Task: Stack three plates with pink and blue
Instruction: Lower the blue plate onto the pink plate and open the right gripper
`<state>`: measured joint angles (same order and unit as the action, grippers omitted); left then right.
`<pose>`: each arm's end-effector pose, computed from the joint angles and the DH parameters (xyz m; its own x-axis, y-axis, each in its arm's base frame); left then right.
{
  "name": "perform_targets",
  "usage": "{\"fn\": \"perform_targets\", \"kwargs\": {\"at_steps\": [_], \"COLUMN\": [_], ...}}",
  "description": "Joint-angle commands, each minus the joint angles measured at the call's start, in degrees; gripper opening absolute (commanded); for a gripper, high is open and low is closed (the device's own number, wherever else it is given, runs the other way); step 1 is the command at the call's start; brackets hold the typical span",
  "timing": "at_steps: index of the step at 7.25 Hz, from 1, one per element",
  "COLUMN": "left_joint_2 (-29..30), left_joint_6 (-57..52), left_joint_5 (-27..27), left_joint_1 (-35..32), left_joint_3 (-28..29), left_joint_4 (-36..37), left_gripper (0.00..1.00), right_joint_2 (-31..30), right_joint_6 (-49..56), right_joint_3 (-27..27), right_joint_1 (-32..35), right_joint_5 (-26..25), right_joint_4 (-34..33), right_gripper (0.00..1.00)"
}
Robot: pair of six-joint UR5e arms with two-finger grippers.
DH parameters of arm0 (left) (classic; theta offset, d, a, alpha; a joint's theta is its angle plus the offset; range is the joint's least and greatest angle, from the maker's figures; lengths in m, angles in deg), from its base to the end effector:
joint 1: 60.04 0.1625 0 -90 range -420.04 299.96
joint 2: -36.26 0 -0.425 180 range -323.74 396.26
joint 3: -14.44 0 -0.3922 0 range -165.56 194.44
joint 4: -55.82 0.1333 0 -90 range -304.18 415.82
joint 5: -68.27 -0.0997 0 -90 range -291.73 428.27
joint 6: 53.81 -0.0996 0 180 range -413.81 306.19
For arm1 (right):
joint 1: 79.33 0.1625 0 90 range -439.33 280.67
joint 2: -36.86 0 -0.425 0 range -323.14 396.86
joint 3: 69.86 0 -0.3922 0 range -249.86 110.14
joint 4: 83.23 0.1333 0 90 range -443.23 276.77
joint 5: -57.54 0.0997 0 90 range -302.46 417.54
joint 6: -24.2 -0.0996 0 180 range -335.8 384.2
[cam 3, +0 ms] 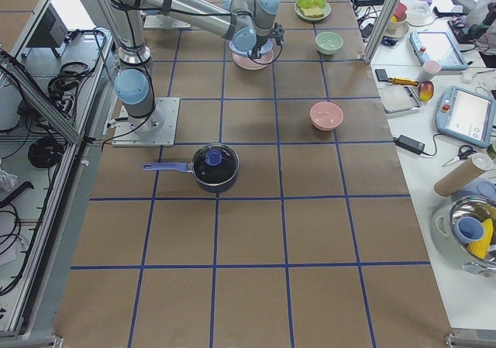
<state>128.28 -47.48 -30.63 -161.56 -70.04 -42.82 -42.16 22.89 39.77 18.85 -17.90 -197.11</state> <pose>-0.2148 -0.4634 0.5042 -0.9813 0.1020 -0.1630 0.0913 0.9932 0.0721 0.2288 -0.4785 0.2726 -0.9652 -0.0861 -0.2469 -0.1193 0.9852 0.1229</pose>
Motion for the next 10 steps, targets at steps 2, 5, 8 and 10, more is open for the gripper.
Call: {"fn": "perform_targets", "kwargs": {"at_steps": [2, 5, 8, 10], "left_joint_2": [-5.43, -8.78, -8.97, -8.79], "left_joint_6": [-1.67, -3.41, -3.78, -4.92], "left_joint_5": [2.48, 7.82, 12.84, 12.77], "left_joint_1": [2.02, 6.05, 7.47, 7.56], "left_joint_3": [-7.69, -9.04, -9.04, -8.51], "left_joint_4": [1.77, 4.07, 8.36, 9.87], "left_gripper": [0.98, 1.00, 1.00, 1.00], "right_joint_2": [1.76, 3.17, 1.94, 1.76], "right_joint_6": [-0.88, -0.89, -0.45, -0.97], "right_joint_3": [0.31, -2.92, -16.24, -27.06], "right_joint_1": [1.14, 1.93, 1.05, 0.45], "right_joint_5": [-0.14, -0.57, -5.12, -7.25], "right_joint_4": [-1.77, -3.72, 10.89, 23.21], "right_gripper": [0.33, 0.89, 1.00, 1.00]}}
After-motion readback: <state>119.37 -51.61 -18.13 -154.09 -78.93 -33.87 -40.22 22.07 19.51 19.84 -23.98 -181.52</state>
